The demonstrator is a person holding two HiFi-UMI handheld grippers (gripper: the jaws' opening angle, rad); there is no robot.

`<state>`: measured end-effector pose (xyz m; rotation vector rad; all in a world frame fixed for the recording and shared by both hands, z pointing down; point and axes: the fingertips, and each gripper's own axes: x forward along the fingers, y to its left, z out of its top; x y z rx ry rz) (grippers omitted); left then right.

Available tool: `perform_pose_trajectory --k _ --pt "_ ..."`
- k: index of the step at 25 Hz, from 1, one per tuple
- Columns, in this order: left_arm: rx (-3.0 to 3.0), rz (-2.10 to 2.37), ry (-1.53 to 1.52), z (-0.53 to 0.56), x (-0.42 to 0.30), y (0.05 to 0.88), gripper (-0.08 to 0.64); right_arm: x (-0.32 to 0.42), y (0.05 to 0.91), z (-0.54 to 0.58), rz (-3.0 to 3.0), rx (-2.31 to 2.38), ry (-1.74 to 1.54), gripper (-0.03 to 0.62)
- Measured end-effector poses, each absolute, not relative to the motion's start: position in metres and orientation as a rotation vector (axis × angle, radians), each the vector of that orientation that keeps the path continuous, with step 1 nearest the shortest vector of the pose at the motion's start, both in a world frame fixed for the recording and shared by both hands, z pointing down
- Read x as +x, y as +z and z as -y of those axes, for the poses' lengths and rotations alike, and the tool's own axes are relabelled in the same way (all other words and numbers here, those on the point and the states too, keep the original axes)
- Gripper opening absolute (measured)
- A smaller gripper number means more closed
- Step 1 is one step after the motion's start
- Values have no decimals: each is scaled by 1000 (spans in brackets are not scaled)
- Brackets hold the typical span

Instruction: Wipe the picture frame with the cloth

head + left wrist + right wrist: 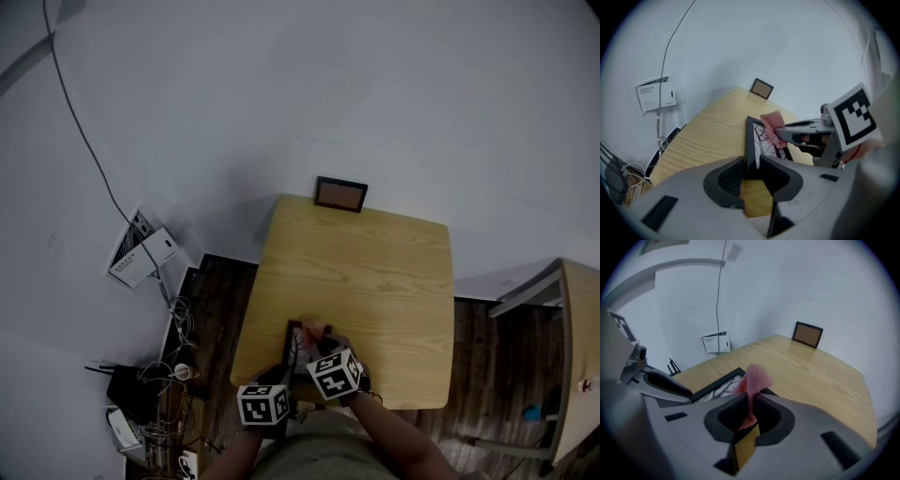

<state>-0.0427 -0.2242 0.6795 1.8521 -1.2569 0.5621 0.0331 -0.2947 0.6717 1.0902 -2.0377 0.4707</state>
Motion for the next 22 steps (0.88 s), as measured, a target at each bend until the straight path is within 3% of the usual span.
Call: perform_pose_trajectory --k 22 --pt "1846 1240 535 224 -44 679 95 6 626 255 2282 1053 504 21"
